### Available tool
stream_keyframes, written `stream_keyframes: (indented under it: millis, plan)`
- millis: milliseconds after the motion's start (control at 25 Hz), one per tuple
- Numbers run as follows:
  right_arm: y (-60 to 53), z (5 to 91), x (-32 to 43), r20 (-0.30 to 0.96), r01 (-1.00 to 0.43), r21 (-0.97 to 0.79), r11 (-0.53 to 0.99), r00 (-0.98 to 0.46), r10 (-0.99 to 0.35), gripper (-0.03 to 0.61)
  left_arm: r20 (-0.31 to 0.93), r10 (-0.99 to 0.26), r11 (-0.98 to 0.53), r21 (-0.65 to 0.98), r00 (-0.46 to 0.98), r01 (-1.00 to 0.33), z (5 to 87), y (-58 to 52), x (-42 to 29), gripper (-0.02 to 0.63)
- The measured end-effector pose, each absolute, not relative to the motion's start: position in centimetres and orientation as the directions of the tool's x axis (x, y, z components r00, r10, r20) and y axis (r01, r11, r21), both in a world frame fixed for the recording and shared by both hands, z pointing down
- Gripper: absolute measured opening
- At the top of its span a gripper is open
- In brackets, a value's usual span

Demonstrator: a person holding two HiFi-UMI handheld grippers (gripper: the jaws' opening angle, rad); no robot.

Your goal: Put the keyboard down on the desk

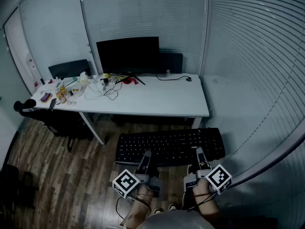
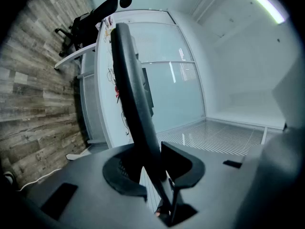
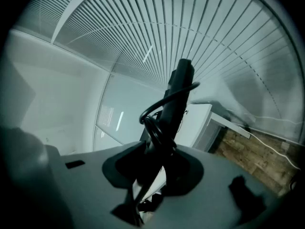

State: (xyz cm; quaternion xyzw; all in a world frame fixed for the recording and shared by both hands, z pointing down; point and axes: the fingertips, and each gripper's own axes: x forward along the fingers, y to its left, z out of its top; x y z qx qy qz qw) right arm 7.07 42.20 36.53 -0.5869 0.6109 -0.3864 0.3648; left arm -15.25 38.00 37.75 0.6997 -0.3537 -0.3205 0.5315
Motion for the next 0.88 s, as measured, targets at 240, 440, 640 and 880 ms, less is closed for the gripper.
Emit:
stream_keyframes:
  millis: [240,440,640,880]
  plan:
    - [41.9,37.0,7.0,0.018,-0.441,-0.898,0.001,-0.040,-0.999,0.110,-0.070,-0.835,-0.179,0.972,0.545,-0.151,38.4,37.7,-15.3,0.114]
    - [42.2,36.3,5.9,-0.001,-0.420,-0.907,0.010,-0.021,-1.000,0.110,-0.083,-0.827,-0.192,0.971,0.556,-0.141,37.8,37.7,-16.4,0.114]
    - [42.6,36.5,5.1,-0.003,-0.406,-0.914,0.000,0.007,-1.000,0.110,-0.087,-0.812,-0.204,0.969,0.577,-0.141,37.5,37.5,-17.1,0.115]
    - [43.3,37.2,4.1,0.017,-0.392,-0.919,-0.027,0.029,-0.999,0.110,-0.074,-0.801,-0.191,0.972,0.594,-0.137,38.3,37.6,-17.9,0.114]
